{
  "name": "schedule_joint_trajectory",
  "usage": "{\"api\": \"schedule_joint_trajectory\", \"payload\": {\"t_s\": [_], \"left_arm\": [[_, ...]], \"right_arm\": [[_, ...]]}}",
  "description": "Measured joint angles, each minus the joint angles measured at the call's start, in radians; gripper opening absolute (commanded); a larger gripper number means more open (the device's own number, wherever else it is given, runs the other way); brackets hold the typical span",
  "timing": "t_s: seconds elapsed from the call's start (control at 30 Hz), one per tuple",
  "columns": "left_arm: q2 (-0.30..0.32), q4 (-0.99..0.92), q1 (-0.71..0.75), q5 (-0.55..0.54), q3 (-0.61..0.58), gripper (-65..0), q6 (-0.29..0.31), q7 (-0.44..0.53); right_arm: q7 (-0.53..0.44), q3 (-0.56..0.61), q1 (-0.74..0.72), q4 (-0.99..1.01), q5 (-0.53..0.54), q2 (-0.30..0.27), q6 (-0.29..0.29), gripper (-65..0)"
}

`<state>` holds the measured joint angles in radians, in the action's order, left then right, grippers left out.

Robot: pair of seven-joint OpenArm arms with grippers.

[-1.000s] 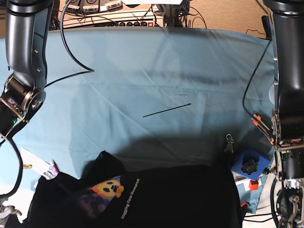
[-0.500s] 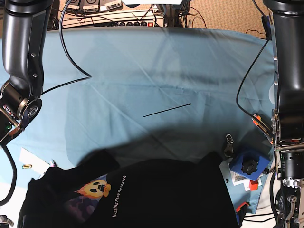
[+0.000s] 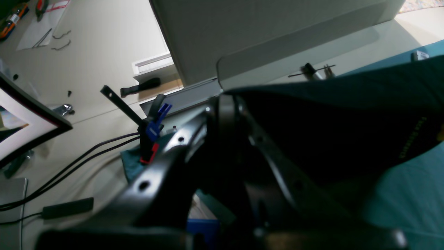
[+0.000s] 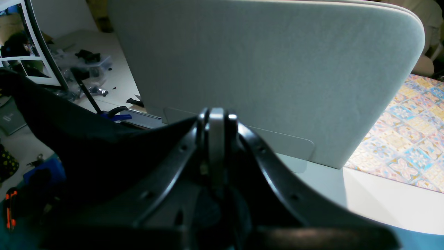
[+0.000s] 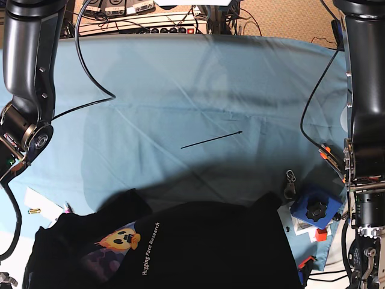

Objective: Layout the t-shirt on the table in an organized manner, then fold the t-shirt properly
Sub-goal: 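Hold the shirt raised with both grippers, letting it hang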

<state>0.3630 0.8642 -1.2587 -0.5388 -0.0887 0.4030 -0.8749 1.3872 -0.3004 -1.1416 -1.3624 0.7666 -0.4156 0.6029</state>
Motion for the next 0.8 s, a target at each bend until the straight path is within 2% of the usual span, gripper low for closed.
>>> {"api": "schedule_joint_trajectory", "payload": {"t_s": [0.17,0.57,0.7,0.8], "left_arm": [[0.0,0.0,0.0,0.0,0.0,-65.0,0.0,-0.035],[0.0,0.0,0.0,-0.006,0.0,-65.0,0.0,-0.064],[0.0,-0.001,0.0,-0.057,0.0,-65.0,0.0,-0.076],[0.0,-0.001,0.0,-0.056,0.0,-65.0,0.0,-0.076]], "right_arm": [[0.001,0.0,0.001,0.0,-0.051,0.0,0.0,-65.0],[0.001,0.0,0.112,0.002,-0.059,0.001,0.0,-65.0],[0.0,0.0,0.144,0.002,-0.056,0.001,0.0,-65.0],[-0.002,0.0,0.162,0.002,-0.063,0.001,0.0,-65.0]]}}
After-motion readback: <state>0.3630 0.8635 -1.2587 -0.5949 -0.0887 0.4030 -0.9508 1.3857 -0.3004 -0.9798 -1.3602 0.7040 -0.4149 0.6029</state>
